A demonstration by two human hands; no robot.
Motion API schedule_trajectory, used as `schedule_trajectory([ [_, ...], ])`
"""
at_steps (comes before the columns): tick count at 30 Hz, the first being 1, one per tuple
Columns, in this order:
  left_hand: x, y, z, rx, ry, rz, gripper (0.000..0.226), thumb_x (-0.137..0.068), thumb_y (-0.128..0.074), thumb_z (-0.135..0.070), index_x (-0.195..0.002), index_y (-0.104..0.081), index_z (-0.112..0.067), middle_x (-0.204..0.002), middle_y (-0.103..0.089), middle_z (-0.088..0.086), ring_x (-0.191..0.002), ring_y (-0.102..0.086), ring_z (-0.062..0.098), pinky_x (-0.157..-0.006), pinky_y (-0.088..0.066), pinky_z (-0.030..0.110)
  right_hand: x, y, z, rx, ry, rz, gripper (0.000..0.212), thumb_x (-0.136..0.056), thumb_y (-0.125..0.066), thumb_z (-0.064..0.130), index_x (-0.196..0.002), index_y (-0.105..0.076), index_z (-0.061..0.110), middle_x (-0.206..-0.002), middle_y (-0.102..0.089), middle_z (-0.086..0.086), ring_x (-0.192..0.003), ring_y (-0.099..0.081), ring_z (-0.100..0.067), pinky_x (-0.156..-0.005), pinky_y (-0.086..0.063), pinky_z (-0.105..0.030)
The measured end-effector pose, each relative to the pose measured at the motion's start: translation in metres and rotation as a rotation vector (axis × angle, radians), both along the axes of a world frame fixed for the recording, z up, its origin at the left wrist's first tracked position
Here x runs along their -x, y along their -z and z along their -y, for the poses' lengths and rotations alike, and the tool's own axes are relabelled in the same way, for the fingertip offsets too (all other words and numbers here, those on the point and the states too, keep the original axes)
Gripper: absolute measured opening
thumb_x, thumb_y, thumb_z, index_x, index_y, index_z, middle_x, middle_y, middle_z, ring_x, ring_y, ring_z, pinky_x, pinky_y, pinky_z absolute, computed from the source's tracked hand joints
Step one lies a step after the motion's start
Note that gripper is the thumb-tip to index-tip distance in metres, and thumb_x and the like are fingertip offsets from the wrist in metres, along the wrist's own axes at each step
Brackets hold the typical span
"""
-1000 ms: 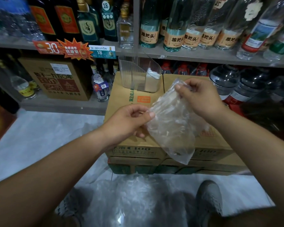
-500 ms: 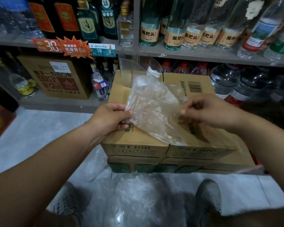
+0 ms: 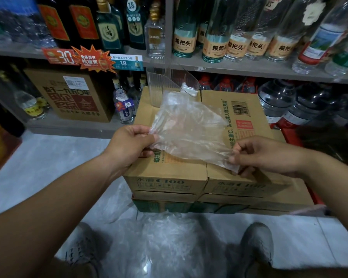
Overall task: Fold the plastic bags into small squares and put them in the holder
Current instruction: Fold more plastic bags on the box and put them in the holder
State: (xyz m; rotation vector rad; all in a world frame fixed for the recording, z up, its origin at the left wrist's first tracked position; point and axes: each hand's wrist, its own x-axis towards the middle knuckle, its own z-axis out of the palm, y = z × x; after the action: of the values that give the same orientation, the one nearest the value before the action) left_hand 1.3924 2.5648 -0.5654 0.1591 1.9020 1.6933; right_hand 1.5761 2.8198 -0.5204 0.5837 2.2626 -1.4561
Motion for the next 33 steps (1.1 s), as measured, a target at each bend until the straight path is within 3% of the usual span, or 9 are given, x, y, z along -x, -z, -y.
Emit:
schedule_trajectory([
  [3, 0.0, -0.001, 0.002, 0.035, 0.003, -0.045, 0.016, -0.092, -0.072, -0.006, -0.107, -0.07, -0.003, -0.088, -0.073, 0.013, -0.06, -0.063, 0.013, -0.053, -0.056, 0.017, -0.003, -0.002, -0.009, 0.054, 0.035, 0.001, 0.021, -0.081, -0.075, 0.015, -0.088, -0.059, 0.004, -0.078, -0.065, -0.012, -0.07, -0.065, -0.019, -0.063, -0.056, -0.023],
  [5, 0.001, -0.001, 0.003, 0.066, -0.001, -0.086, 0.01, -0.092, -0.072, -0.008, -0.102, -0.07, -0.008, -0.081, -0.072, 0.009, -0.061, -0.064, 0.015, -0.054, -0.057, 0.019, -0.002, 0.0, -0.015, -0.033, 0.05, -0.017, 0.023, -0.074, -0.08, 0.018, -0.085, -0.064, 0.006, -0.077, -0.064, -0.011, -0.069, -0.061, -0.017, -0.062, -0.053, -0.024],
  [7, 0.002, 0.0, 0.004, 0.102, 0.0, -0.141, 0.006, -0.092, -0.072, -0.01, -0.098, -0.07, -0.011, -0.076, -0.073, 0.007, -0.063, -0.068, 0.017, -0.054, -0.057, 0.022, -0.002, 0.003, -0.02, -0.118, 0.074, -0.009, 0.02, -0.075, -0.083, 0.013, -0.086, -0.068, 0.006, -0.081, -0.064, -0.011, -0.072, -0.059, -0.017, -0.065, -0.051, -0.026],
  [11, 0.006, 0.007, 0.006, 0.163, 0.004, -0.219, 0.008, -0.092, -0.074, -0.014, -0.099, -0.071, -0.013, -0.086, -0.075, 0.016, -0.077, -0.075, 0.026, -0.058, -0.06, 0.027, -0.002, 0.008, -0.024, -0.18, 0.071, 0.075, 0.019, -0.082, -0.079, 0.005, -0.097, -0.069, 0.001, -0.082, -0.059, -0.014, -0.064, -0.055, -0.013, -0.056, -0.048, -0.021],
  [17, 0.009, 0.009, 0.01, 0.24, 0.032, -0.312, 0.01, -0.093, -0.072, -0.018, -0.103, -0.073, -0.015, -0.076, -0.07, 0.007, -0.057, -0.064, 0.006, -0.054, -0.052, 0.023, 0.005, 0.007, -0.023, -0.169, 0.096, 0.086, 0.029, -0.082, -0.078, 0.002, -0.108, -0.065, 0.0, -0.081, -0.063, -0.014, -0.067, -0.058, -0.017, -0.057, -0.049, -0.024],
  [24, 0.01, 0.007, 0.012, 0.261, 0.049, -0.347, 0.01, -0.095, -0.071, -0.018, -0.102, -0.073, -0.013, -0.08, -0.067, 0.009, -0.052, -0.059, 0.001, -0.051, -0.051, 0.017, 0.011, 0.01, -0.02, -0.163, 0.155, 0.031, 0.032, -0.081, -0.081, 0.03, -0.095, -0.068, 0.005, -0.078, -0.069, -0.008, -0.071, -0.063, -0.017, -0.065, -0.054, -0.028],
  [28, 0.011, 0.007, 0.011, 0.253, 0.034, -0.326, 0.009, -0.094, -0.071, -0.017, -0.1, -0.073, -0.011, -0.079, -0.066, 0.011, -0.051, -0.059, 0.003, -0.05, -0.051, 0.017, 0.012, 0.016, -0.02, -0.1, 0.203, -0.041, 0.016, -0.085, -0.077, 0.01, -0.092, -0.063, 0.003, -0.066, -0.069, -0.006, -0.063, -0.063, -0.017, -0.058, -0.053, -0.025],
  [33, 0.016, 0.008, 0.013, 0.221, 0.014, -0.271, 0.005, -0.094, -0.072, -0.016, -0.098, -0.073, -0.014, -0.08, -0.067, 0.012, -0.068, -0.063, 0.017, -0.061, -0.056, 0.031, 0.009, 0.01, -0.024, 0.018, 0.217, -0.074, 0.023, -0.081, -0.076, 0.007, -0.1, -0.067, -0.001, -0.074, -0.066, -0.012, -0.061, -0.062, -0.015, -0.057, -0.054, -0.024],
])
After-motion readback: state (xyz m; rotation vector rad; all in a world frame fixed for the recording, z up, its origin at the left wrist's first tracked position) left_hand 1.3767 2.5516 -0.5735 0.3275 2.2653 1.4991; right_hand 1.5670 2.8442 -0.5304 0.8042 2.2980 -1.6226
